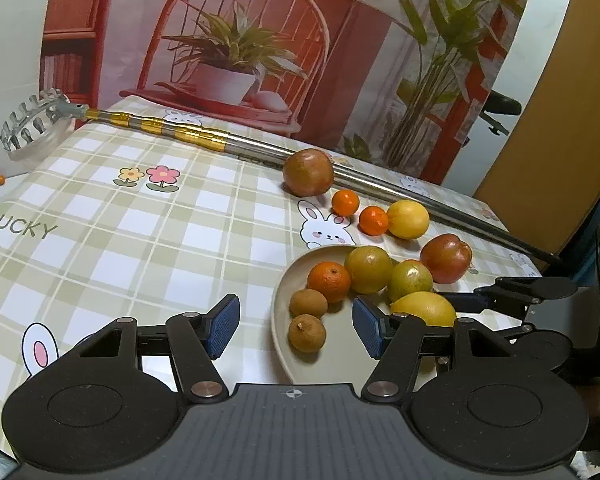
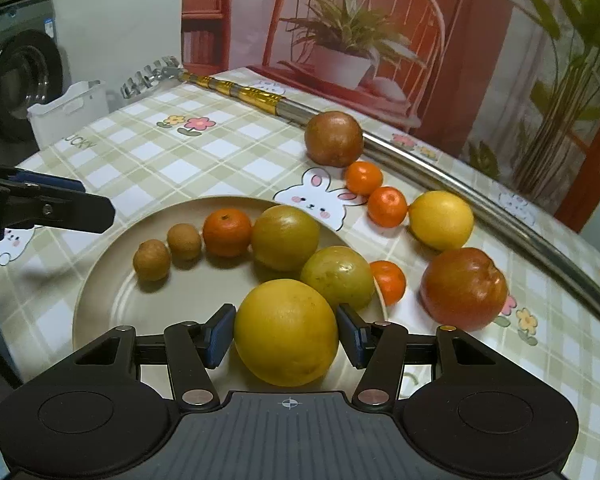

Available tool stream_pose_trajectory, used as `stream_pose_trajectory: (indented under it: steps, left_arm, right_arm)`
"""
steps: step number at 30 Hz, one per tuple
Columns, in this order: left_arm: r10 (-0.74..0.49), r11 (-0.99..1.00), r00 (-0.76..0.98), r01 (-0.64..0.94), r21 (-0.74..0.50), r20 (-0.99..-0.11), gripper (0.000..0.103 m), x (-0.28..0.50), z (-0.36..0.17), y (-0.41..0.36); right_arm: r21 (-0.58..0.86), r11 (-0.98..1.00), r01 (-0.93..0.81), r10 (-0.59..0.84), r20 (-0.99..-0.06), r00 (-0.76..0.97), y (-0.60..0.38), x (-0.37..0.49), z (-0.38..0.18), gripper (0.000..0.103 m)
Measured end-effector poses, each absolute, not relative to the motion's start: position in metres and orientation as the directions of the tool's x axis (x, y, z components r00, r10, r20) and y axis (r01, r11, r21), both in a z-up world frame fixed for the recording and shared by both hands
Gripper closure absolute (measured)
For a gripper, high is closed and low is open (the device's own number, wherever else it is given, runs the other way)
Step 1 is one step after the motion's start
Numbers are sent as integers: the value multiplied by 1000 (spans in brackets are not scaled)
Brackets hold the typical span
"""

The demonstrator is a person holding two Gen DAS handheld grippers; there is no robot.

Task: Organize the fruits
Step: 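Release the mandarin onto the plate while the right tool releases the grapefruit there, then move both open tools back toward the fruit pile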

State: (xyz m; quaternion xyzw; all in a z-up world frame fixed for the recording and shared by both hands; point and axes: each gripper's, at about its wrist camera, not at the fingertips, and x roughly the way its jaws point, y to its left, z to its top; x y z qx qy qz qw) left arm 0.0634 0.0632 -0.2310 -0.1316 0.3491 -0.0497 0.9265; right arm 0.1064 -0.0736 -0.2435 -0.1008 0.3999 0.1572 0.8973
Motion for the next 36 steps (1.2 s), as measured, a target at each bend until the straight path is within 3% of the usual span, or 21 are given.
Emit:
stream_pose_trajectory:
  steps: [12, 23, 36]
  left_arm:
    - [-171, 967, 752, 4, -255, -636, 38, 62, -231, 57]
    - [-169, 974, 755, 28, -226, -634, 38, 60, -228, 48]
    - [-164, 978, 756, 39, -207, -634, 38, 56, -225, 39]
  right_arm:
    - [-7, 969, -247, 171, -702, 691, -100, 85, -248, 50]
    - [-31, 980, -195, 129, -647, 752, -110, 70, -251, 36]
    - [10, 986, -169, 138, -629, 765, -119, 56, -250, 34]
